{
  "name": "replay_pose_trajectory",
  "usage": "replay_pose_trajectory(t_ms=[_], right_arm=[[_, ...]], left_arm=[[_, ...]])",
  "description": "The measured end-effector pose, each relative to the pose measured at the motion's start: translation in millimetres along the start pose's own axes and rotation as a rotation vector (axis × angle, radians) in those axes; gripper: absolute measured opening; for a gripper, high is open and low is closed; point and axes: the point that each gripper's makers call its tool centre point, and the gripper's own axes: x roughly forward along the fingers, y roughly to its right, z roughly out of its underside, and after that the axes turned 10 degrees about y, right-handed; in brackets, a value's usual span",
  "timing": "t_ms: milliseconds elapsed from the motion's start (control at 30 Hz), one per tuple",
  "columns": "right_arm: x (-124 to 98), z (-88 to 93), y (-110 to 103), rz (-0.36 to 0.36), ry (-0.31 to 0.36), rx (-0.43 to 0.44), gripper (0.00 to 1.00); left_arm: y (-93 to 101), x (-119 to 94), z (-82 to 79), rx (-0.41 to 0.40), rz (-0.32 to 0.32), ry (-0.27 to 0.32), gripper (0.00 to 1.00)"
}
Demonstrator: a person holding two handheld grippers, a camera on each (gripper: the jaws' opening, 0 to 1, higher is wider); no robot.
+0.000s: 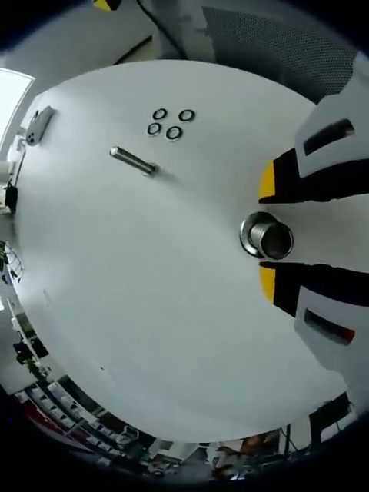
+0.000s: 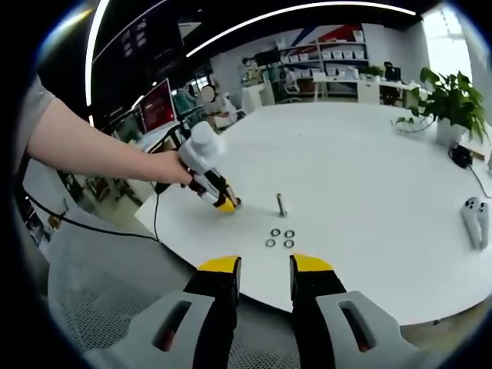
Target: Place the washer onto the threaded stud by aligning its center hole with the stud, sliding it down to the base, and recovering from edge contact or off-axis alignment until the washer reaches the visible bottom stop.
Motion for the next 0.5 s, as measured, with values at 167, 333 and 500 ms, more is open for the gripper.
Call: replay_pose_trajectory(t_ms=[167, 333, 500], right_arm=[[0.3, -0.2, 0.6, 0.001, 0.002, 0.001, 0.28], [0.5, -0.1, 1.3, 0.003, 0.0, -0.001, 0.28], [0.6, 0.2, 0.9, 0.002, -0.001, -0.002, 0.28]], left_arm=[[-6.0, -6.8, 6.8, -0.039, -0.013, -0.002, 0.29], [-10.2, -12.3, 21.5, -0.043, -0.028, -0.019, 0.3], [-14.5, -18.5, 31.2, -0.094, -0.054, -0.003, 0.31]])
